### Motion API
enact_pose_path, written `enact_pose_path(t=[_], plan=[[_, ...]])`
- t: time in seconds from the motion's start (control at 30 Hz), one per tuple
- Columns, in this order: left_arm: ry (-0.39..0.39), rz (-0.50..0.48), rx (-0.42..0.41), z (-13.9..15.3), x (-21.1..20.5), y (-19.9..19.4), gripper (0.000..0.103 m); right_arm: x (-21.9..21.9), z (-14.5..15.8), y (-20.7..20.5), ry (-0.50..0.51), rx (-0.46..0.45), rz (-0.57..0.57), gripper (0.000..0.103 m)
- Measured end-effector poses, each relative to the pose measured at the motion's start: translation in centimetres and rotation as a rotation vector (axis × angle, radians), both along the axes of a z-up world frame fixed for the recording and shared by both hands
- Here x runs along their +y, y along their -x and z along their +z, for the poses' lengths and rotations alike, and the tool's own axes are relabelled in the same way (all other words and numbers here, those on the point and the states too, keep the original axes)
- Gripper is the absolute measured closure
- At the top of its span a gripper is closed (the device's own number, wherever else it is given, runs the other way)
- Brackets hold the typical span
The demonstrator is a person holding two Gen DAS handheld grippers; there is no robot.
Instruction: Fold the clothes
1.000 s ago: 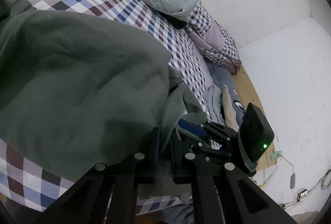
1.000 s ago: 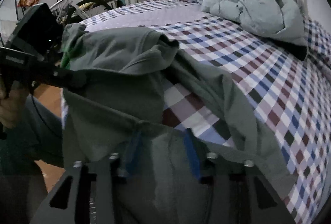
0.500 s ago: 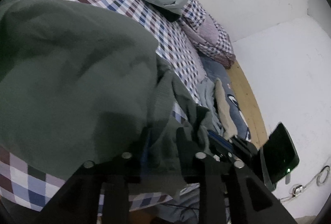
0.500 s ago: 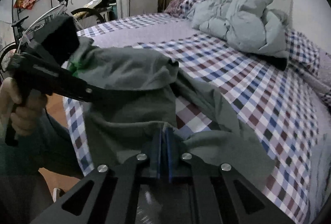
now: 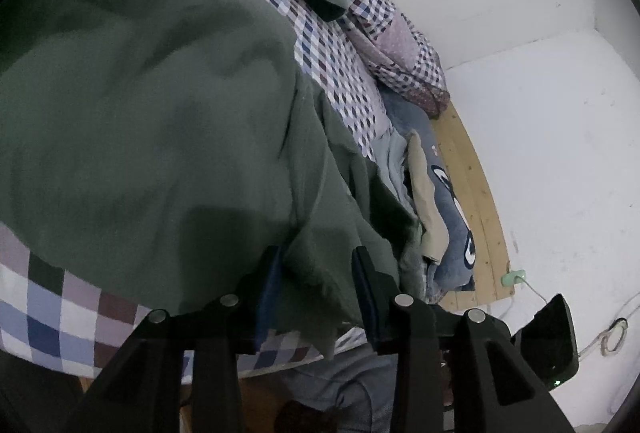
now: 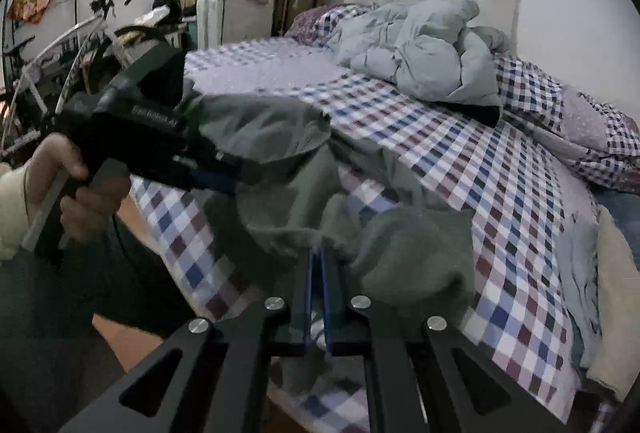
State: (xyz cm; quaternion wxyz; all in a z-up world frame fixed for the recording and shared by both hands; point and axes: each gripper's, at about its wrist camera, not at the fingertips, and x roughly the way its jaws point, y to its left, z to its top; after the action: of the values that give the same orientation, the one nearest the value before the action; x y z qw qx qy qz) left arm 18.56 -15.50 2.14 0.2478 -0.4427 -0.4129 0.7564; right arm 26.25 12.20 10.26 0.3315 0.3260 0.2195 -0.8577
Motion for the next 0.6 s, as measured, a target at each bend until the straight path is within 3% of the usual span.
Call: enact_pose_path(t=[0.33, 0.4, 0.47, 0.5, 0.53, 0.6], plan=[[-0.024, 0.007, -0.03, -0.6, 0.5, -0.4, 0.065, 1.3, 1.1, -1.0, -0.041, -0.014, -0.101, 0.099], [-0.027, 0.013, -0.029, -0.6, 0.6, -0.3, 0.065, 1.7, 2.1, 0.4, -0.024, -0.024, -0.149, 0.094], [-0.026, 0.017, -0.017, -0.5, 0.4, -0.3, 0.065, 1.6, 3.2, 1.7, 0.0, -0.029, -0.186, 0.073], [-0.025, 0.019, -0.012, -0.4, 0.4, -0.2, 0.066, 1.5, 3.8, 2.4, 0.014, -0.029, -0.2, 0.068], [-0.024, 0.02, -0.006, -0.3, 0.3, -0.2, 0.072, 1.3, 4.2, 3.1, 0.024, -0.03, -0.211, 0.06], [-0.021, 0.021, 0.008, -0.1, 0.3, -0.2, 0.081, 0.8, 4.6, 4.7, 0.025, -0.037, -0.243, 0.056]])
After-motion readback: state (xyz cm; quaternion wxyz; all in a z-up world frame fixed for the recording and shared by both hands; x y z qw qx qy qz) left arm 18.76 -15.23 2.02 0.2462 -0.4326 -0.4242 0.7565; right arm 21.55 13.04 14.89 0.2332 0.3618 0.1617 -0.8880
